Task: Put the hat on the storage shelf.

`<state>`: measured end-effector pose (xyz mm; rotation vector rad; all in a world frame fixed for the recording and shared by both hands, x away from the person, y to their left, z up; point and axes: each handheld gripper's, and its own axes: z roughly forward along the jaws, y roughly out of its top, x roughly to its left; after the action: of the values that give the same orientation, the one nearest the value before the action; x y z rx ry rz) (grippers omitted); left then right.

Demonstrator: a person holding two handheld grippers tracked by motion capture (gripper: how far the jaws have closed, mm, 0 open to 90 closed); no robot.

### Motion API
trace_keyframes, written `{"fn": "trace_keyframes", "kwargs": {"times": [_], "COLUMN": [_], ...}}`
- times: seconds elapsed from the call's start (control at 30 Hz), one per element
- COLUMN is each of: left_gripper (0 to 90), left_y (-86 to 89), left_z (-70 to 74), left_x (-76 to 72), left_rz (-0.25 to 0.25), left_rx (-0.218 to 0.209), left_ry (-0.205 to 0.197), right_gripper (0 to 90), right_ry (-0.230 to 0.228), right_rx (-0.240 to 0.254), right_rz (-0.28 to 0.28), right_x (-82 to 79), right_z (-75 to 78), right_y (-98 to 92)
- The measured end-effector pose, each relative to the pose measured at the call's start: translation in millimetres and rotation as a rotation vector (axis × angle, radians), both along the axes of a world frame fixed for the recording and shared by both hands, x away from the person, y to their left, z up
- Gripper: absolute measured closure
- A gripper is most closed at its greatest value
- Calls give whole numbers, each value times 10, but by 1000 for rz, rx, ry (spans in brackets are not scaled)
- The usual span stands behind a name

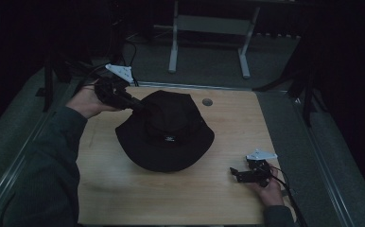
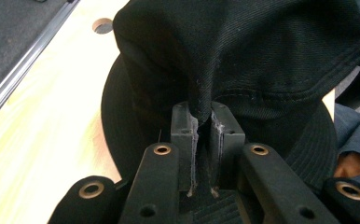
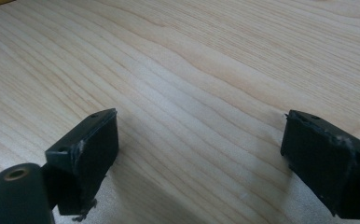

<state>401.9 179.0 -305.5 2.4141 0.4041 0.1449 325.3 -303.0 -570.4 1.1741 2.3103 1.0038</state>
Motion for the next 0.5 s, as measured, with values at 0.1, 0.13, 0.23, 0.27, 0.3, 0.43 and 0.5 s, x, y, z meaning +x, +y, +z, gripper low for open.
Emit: {"fn": "trace_keyframes", "kwargs": {"times": [0.1,0.13,0.23,0.27,0.3,0.43,0.5], "left_gripper": [800,777,705,654,605,484,432], "left_y": [-65,-73,-69,-67,-55,8,37], "left_z": [5,3,-8,-10,-7,13,15], "left_x": [-32,-32,-15,-12,-3,-11,-20], "left_rz": [-6,-5,8,26,34,63,87], "left_rx": [26,22,20,20,18,-18,-14], "left_ry": [-21,-22,-20,-23,-23,-19,-28], "right_gripper": [111,110,111,111,110,110,110], "right_ry": [0,0,0,0,0,0,1], "right_rx": [-1,-1,-1,-1,-1,-1,-1], "right_rz": [1,1,1,1,1,2,2], "right_x": [0,0,0,0,0,-1,-1], "right_z": [1,1,1,0,0,0,1], "right_y": [-1,-1,-1,-1,-1,-2,-2]}}
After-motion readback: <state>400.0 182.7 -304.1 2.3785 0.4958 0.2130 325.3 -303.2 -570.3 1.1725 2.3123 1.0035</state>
